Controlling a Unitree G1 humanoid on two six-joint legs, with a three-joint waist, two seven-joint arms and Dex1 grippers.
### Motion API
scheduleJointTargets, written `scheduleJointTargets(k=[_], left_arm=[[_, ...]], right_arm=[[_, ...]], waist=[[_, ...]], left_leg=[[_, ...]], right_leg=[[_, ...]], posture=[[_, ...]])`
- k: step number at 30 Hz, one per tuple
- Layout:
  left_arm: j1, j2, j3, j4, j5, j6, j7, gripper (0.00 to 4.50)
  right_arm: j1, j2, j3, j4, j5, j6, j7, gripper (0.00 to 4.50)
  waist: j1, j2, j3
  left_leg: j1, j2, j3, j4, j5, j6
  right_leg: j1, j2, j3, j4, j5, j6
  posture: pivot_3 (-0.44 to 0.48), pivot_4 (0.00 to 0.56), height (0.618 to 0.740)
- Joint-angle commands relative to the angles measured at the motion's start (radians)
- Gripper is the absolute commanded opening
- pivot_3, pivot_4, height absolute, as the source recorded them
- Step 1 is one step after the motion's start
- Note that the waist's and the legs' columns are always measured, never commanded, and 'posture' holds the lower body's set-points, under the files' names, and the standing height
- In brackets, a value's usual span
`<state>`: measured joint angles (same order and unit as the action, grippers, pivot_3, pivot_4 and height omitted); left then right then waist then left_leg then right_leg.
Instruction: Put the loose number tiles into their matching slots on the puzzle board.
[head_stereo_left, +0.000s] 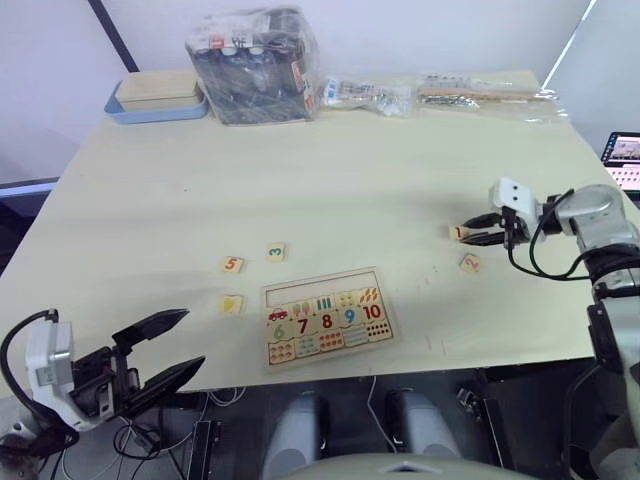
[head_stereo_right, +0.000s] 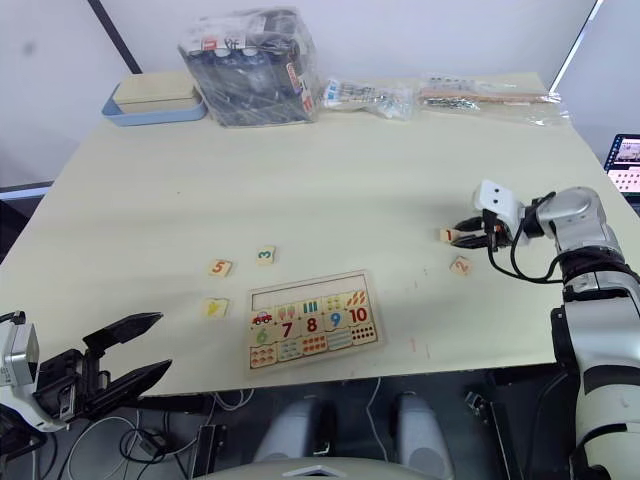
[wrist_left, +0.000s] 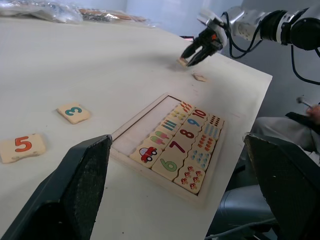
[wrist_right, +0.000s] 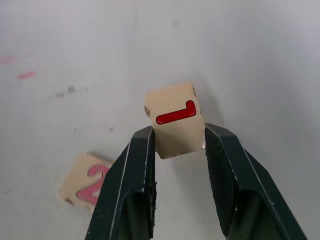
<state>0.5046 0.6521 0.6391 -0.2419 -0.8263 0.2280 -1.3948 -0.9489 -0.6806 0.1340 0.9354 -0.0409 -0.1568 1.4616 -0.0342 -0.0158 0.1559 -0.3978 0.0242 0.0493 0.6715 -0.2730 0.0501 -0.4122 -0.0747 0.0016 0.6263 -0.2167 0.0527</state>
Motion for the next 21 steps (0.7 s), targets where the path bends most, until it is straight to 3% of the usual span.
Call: scheduleJointTargets(k=[1, 6, 10, 13, 21], left_arm=[[0.009, 0.002, 0.026, 0.010, -0.005, -0.022, -0.016, 4.50], [0.007, 0.010, 0.027, 0.026, -0.002, -0.029, -0.025, 4.50], [0.003, 0.019, 0.032, 0.046, 0.002, -0.034, -0.035, 4.50], [-0.001, 0.027, 0.036, 0.069, 0.009, -0.044, -0.044, 4.50], [-0.017, 0.037, 0.048, 0.138, 0.027, -0.080, -0.071, 4.50]], right_arm=[[0.065, -0.018, 0.011, -0.465, 0.041, 0.268, -0.001, 0.89], [0.074, -0.043, 0.108, -0.933, 0.018, 0.653, -0.006, 0.89], [-0.026, -0.052, 0.258, -1.124, -0.015, 0.935, 0.019, 0.89], [-0.121, 0.025, 0.363, -1.204, -0.009, 1.107, -0.020, 0.89], [-0.244, 0.229, 0.565, -1.228, 0.033, 1.313, -0.138, 0.89]], waist=[[0.000, 0.000, 0.000], [0.000, 0.001, 0.000], [0.000, 0.001, 0.000], [-0.004, 0.001, 0.000], [-0.006, 0.000, 0.000]], left_leg=[[0.000, 0.000, -0.001, 0.000, 0.000, 0.000], [-0.001, 0.000, -0.002, -0.002, 0.000, 0.000], [-0.002, -0.001, -0.002, -0.001, -0.001, 0.000], [-0.002, -0.001, -0.001, -0.002, -0.001, -0.001], [-0.003, -0.001, -0.002, -0.002, -0.001, -0.001]], right_leg=[[0.000, -0.001, -0.001, 0.000, 0.000, 0.000], [-0.002, -0.006, -0.007, 0.001, 0.000, 0.000], [-0.003, -0.016, -0.019, 0.000, 0.000, -0.001], [-0.005, -0.030, -0.035, 0.000, 0.002, -0.003], [-0.006, -0.033, -0.049, 0.000, 0.002, -0.004]], posture=[[0.000, 0.150, 0.740], [0.000, 0.150, 0.740], [0.000, 0.150, 0.740], [0.000, 0.150, 0.740], [0.000, 0.150, 0.740]])
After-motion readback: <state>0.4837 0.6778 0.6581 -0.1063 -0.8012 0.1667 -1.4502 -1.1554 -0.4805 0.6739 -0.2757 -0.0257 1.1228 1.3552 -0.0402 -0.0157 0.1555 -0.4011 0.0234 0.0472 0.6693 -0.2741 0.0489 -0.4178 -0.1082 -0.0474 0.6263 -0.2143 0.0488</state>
